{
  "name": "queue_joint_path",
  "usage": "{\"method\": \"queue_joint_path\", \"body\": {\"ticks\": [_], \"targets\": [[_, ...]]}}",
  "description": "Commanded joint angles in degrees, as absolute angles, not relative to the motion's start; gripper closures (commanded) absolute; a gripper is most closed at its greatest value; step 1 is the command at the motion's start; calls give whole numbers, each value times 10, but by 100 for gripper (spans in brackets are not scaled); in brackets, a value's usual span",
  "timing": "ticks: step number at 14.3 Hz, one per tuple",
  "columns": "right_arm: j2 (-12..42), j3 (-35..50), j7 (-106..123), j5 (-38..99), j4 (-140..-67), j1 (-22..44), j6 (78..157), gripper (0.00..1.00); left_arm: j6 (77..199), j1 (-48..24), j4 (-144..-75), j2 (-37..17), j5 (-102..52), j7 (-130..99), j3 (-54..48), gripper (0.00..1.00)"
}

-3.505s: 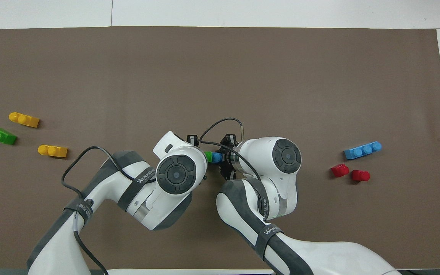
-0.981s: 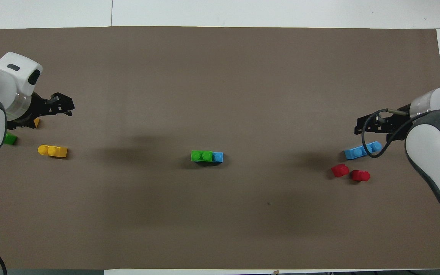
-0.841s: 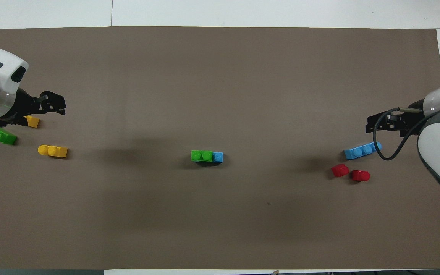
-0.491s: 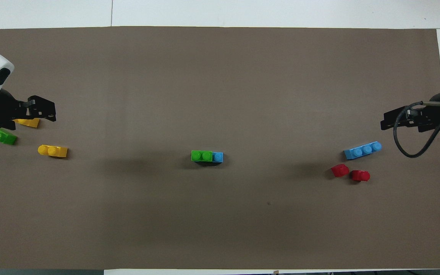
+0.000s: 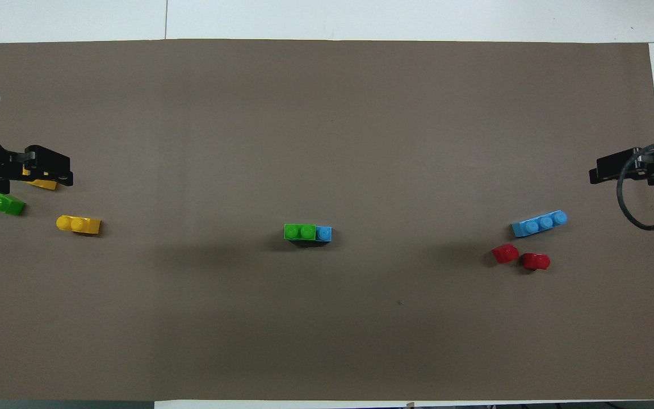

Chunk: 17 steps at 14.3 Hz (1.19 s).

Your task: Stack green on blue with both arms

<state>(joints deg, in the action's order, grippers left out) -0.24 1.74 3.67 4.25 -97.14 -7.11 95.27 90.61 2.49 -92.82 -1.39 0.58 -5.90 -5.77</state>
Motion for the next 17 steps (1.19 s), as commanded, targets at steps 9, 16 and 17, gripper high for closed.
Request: {"method": "queue_joint_path", "body": {"ticks": [9,16,17], "targets": [[-12,27,17,26,-961,-69,935,0,864,27,-895,-18,-13,-7,-57,0],[-10,30,8,-18,-956,-65,944,0,862,27,-895,-18,-17,0,-56,0],[-9,31,8,-18,-956,-65,943,0,860,27,-895,-18,-17,0,-56,0]]}}
